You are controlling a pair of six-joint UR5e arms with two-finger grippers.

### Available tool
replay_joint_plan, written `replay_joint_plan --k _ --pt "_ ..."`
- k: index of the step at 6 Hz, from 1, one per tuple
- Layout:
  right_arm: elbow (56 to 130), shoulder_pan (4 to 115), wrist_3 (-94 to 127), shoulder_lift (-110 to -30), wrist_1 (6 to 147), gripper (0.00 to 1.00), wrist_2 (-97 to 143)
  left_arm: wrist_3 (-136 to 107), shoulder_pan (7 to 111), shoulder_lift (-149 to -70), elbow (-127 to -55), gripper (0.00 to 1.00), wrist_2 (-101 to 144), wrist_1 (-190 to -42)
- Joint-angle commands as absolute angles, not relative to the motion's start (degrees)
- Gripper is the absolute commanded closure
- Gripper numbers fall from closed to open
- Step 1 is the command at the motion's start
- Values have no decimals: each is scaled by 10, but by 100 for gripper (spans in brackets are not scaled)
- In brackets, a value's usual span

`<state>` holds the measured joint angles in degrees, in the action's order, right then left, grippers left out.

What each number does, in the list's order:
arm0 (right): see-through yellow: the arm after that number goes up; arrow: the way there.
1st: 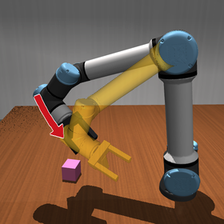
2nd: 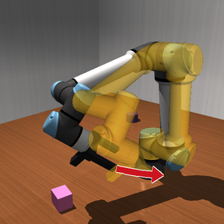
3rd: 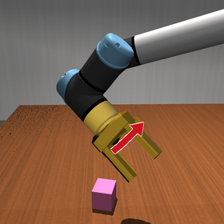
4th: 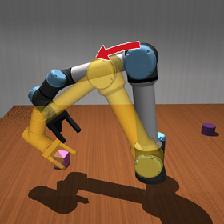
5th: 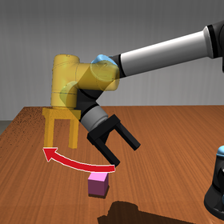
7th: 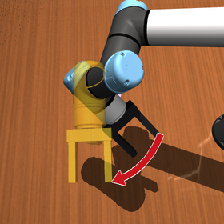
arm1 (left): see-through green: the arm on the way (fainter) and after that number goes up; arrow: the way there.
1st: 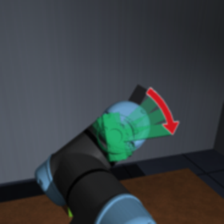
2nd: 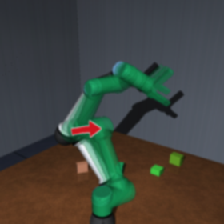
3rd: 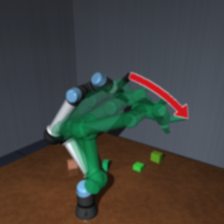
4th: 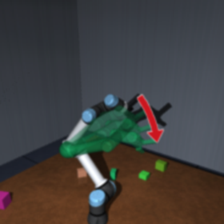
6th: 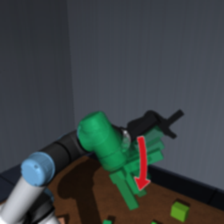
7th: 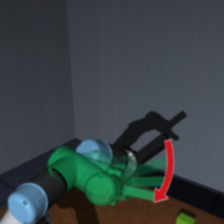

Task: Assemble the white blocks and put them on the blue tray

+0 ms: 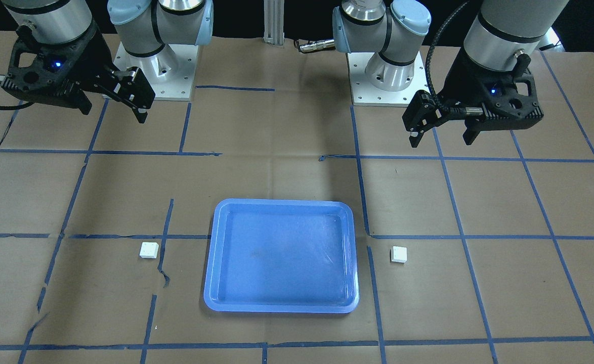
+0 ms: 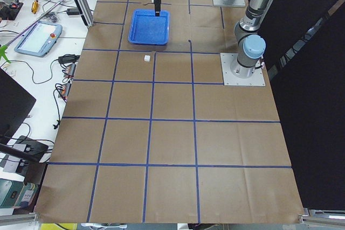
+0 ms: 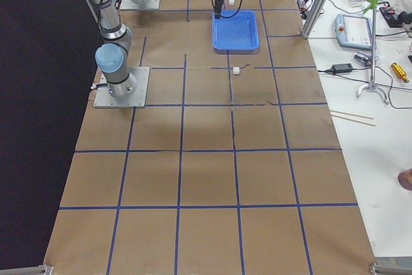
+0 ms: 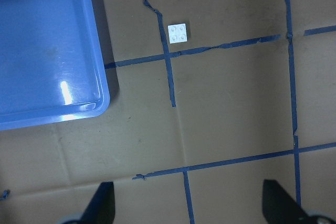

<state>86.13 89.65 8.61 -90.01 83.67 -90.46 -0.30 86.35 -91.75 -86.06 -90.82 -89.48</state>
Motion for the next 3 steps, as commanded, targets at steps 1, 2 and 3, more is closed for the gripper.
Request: replay_joint_plan --k 1,2,3 --pt "861 896 86 -901 836 0 -905 -6 863 -915 -862 1 -908 -895" --pt "861 896 87 -901 835 0 -905 3 860 -916 -861 1 -910 -895" --pt "861 896 86 -900 832 0 -904 61 860 -916 -862 1 -911 -896"
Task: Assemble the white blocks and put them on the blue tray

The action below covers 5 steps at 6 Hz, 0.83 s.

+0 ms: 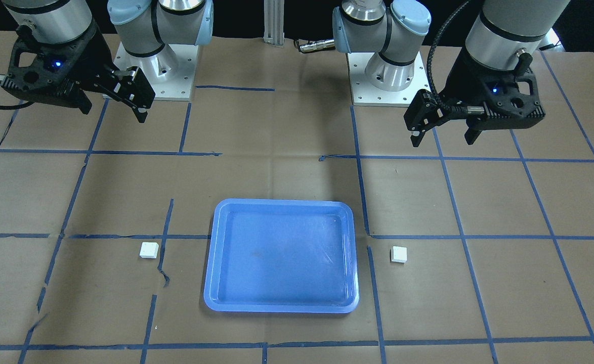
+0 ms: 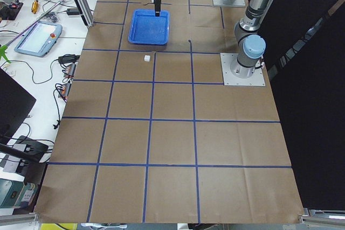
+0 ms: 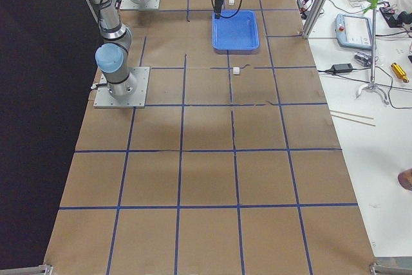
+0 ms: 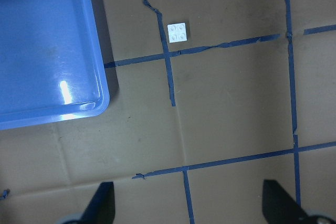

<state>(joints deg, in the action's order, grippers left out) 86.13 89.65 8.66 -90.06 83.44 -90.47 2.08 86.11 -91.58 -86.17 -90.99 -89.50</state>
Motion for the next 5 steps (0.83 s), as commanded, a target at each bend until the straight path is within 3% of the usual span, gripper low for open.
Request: replay_joint_plan --k 1,3,5 --pt "861 896 87 -900 830 0 -904 145 861 -916 -871 1 -912 -896" --pt "853 895 77 -898 833 0 -903 359 864 -945 -877 1 -914 -896" --pt "850 896 -148 -901 869 0 -900 644 863 -971 -898 1 -914 -854"
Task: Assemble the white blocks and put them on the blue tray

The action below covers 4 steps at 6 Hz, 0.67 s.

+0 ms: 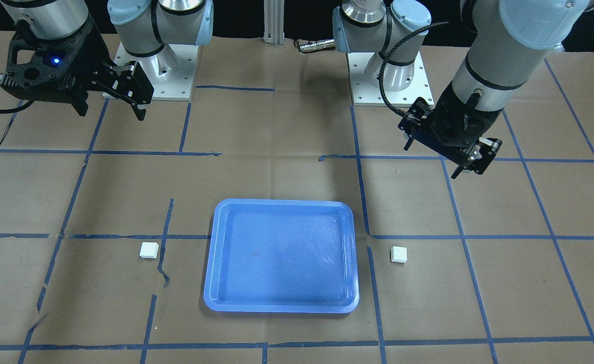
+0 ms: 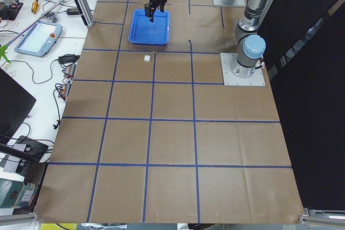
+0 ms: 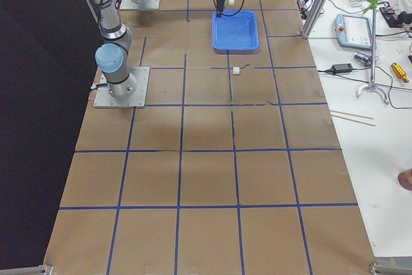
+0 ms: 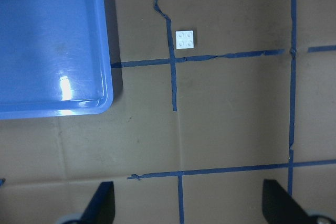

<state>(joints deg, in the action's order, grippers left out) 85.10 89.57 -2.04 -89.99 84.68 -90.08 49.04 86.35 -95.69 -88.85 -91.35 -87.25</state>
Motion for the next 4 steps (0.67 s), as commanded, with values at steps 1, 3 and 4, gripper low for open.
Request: replay_joint_plan --k 1,3,4 --pt "853 896 -299 -903 868 0 -903 802 862 -1012 -906 2 -914 -782" --pt "860 893 -560 -897 872 0 -905 902 856 -1079 -923 3 -915 -693" --pt "860 893 -721 -890 879 0 -904 947 855 -1118 -925 3 -915 -649"
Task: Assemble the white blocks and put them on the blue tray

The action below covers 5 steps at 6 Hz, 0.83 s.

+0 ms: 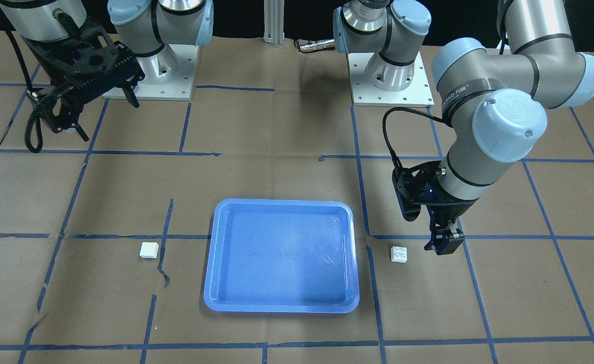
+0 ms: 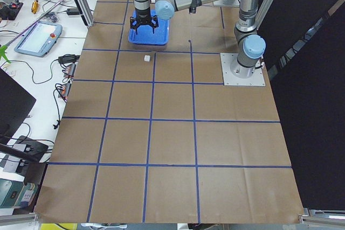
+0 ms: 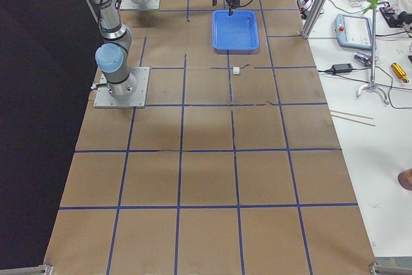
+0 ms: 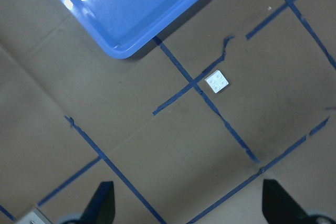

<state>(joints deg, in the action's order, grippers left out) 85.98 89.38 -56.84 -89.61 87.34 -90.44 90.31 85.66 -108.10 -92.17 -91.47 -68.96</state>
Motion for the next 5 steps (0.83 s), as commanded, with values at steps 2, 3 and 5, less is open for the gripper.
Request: replay_joint_plan --k 2,3,5 --pt "860 874 -905 -847 910 0 -896 953 853 -1153 -968 2 -914 -567" --pt "861 854 -931 -826 917 0 -887 956 840 -1158 -975 2 -913 -570" --pt "863 811 -954 -786 920 0 -816 973 826 -1182 -983 2 -913 -568"
